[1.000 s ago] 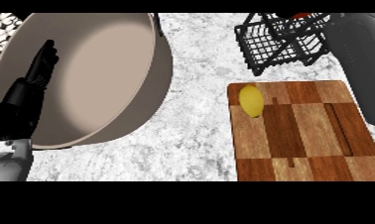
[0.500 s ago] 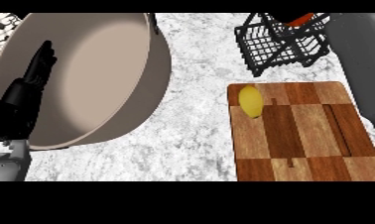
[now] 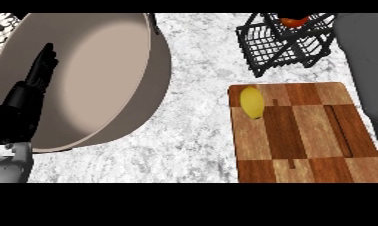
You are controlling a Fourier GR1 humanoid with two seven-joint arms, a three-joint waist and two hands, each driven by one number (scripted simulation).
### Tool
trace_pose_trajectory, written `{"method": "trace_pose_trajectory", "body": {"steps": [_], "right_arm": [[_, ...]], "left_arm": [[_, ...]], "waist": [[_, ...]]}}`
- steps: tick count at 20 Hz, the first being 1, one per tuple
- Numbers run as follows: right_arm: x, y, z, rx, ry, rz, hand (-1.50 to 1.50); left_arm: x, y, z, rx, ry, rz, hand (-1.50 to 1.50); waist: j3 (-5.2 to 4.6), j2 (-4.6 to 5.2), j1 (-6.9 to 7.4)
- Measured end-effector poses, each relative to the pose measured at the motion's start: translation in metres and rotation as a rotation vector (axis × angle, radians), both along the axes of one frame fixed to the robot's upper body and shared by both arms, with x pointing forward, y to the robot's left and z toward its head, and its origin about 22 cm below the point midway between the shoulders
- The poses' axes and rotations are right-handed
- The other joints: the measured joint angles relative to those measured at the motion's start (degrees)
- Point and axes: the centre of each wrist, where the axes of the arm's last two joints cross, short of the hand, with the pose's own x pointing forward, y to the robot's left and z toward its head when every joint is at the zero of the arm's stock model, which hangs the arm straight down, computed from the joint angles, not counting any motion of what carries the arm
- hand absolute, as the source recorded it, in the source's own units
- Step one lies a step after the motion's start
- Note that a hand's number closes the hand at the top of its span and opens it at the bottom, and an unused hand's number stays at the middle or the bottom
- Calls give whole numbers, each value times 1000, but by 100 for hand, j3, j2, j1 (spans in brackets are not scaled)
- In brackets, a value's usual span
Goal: Pick the tomato from the cutting board and place it in the tiered basket
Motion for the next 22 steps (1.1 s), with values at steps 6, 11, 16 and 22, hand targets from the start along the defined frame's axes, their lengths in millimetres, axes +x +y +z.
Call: {"method": "trace_pose_trajectory", "body": {"steps": [6,11,16,22], "right_arm": [[-2,-23,19,102,-94,-62,-150],[-13,-69,37,188,-54,-149,-150],[-36,-132,40,264,10,-182,-150],[-77,-207,31,326,17,-170,-150]], "left_arm": [[2,-1,2,-6,8,4,0],[-4,5,-2,1,4,22,0],[-7,10,-1,-3,12,36,0],[-12,12,-4,4,11,36,0]], "waist": [[29,21,-66],[49,-5,-153],[44,-13,-237],[36,-5,-225]]}}
